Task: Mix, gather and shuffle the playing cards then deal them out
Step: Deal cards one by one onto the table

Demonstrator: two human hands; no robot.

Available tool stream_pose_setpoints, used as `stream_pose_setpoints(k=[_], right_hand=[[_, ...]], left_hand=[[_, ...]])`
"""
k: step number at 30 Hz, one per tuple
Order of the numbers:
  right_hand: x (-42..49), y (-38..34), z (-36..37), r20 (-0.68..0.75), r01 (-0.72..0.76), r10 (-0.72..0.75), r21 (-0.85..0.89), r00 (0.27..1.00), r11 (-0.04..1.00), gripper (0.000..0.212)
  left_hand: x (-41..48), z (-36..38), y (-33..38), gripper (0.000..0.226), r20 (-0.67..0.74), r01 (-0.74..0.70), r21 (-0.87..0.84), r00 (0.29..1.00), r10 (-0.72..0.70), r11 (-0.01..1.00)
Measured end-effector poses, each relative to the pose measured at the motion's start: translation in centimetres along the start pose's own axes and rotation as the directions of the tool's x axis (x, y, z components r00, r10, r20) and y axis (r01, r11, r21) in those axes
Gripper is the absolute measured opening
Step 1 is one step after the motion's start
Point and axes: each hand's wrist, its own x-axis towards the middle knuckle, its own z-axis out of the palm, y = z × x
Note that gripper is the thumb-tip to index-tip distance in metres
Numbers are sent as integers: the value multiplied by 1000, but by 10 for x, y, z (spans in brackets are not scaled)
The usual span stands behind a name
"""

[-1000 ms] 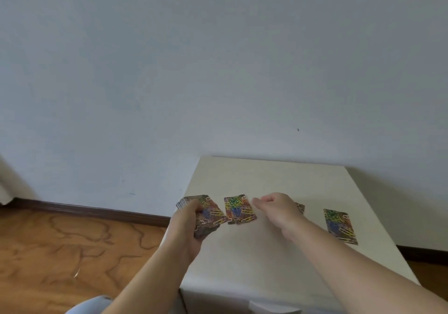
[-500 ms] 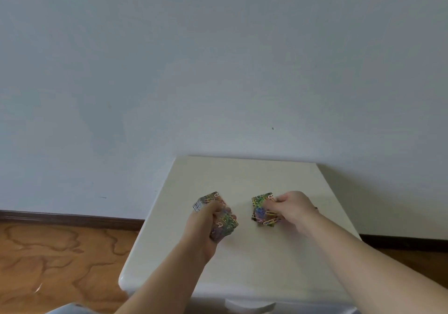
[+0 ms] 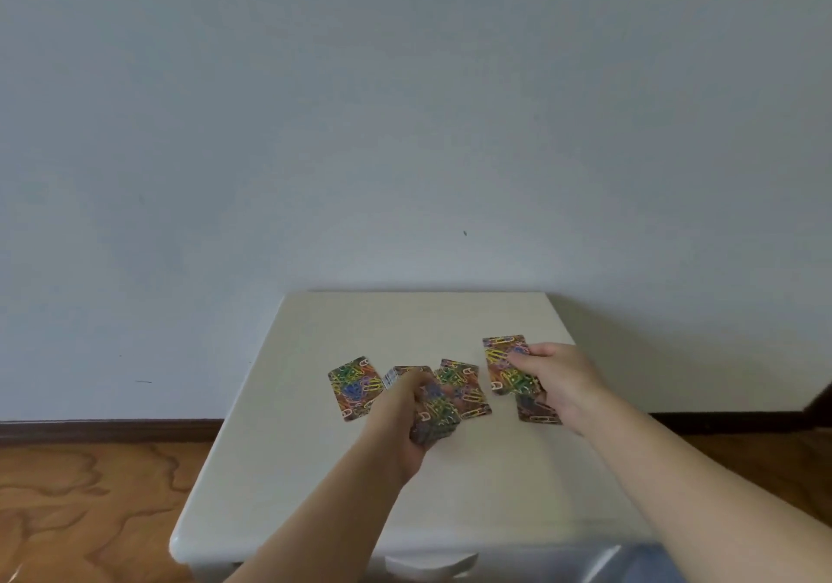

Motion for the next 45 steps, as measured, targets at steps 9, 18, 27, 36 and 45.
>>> stream_pose_setpoints(k=[9,18,27,36,45], right_hand=[[-22,1,15,-46,108,-142,-442,989,891,47],[-32,-42,122,357,122,-106,-24,928,992,44],[-47,-22,142,434,82,-13,-142,901,986,49],[-25,-36,82,270,125,-112,-31,956,992,24],[-51,-17,53,350,128,-50,-202,935,971,34]], left_hand=[[4,-15,0,12,-44,-4,67,999,7,998],[-26,-84,39,9,-161,-187,-23,970,181,982],[-36,-110,45,15,-223,-201,-29,956,190,979],[-26,-58,26,19,-97,-174,-32,981,170,984],[-16,-34,6,5,-32,-61,84,997,64,995]])
